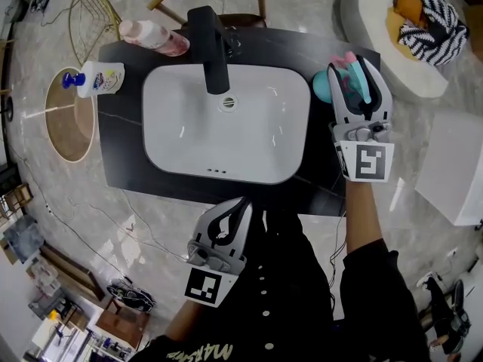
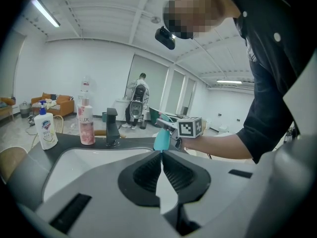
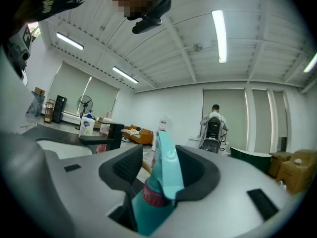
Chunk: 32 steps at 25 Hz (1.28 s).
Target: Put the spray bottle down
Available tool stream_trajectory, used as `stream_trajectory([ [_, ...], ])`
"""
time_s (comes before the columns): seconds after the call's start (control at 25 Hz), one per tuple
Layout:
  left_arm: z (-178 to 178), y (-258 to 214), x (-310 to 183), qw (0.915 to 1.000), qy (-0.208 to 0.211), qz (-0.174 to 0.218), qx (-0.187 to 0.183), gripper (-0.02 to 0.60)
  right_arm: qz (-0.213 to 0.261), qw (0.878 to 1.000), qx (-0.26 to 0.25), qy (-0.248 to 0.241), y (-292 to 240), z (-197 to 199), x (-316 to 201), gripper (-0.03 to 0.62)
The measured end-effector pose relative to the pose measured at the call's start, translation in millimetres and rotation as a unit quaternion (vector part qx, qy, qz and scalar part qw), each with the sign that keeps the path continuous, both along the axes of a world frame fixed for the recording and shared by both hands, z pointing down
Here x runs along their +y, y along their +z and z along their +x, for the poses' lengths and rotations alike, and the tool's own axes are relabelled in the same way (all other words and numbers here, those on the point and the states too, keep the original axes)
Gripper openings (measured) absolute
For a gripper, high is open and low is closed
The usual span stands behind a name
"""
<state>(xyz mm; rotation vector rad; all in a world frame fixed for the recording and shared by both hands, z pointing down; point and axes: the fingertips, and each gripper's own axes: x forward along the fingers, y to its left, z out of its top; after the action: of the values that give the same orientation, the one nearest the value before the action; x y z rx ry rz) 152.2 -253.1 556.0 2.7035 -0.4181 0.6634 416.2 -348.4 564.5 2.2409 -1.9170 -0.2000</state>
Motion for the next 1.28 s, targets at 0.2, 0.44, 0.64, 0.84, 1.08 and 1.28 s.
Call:
stream_trajectory([
  [0.2, 1, -13, 1, 0.9999, 0.001, 0.014, 0.007, 0.021, -0.001, 1.000, -0.015, -0.006, -15, -1, 9, 0.229],
  [0.44, -4, -46, -3, 0.9985, -0.011, 0.044, 0.031, 0.021, 0.001, 1.000, -0.020, 0.002, -61, -7, 43, 0.235],
  [0.64, -12, -85, -17, 0.9948, -0.037, 0.077, 0.055, 0.021, -0.004, 0.999, -0.047, -0.008, -109, -35, 67, 0.226],
  [0.84, -13, -123, -31, 0.9888, -0.053, 0.111, 0.086, 0.021, -0.002, 0.997, -0.065, -0.045, -152, -74, 82, 0.136],
  [1.08, -15, -158, -48, 0.9776, -0.067, 0.155, 0.125, 0.021, 0.006, 0.992, -0.091, -0.087, -187, -109, 89, 0.023],
  [1.28, -13, -184, -54, 0.9710, -0.064, 0.179, 0.145, 0.021, 0.005, 0.991, -0.091, -0.101, -208, -129, 96, 0.011],
])
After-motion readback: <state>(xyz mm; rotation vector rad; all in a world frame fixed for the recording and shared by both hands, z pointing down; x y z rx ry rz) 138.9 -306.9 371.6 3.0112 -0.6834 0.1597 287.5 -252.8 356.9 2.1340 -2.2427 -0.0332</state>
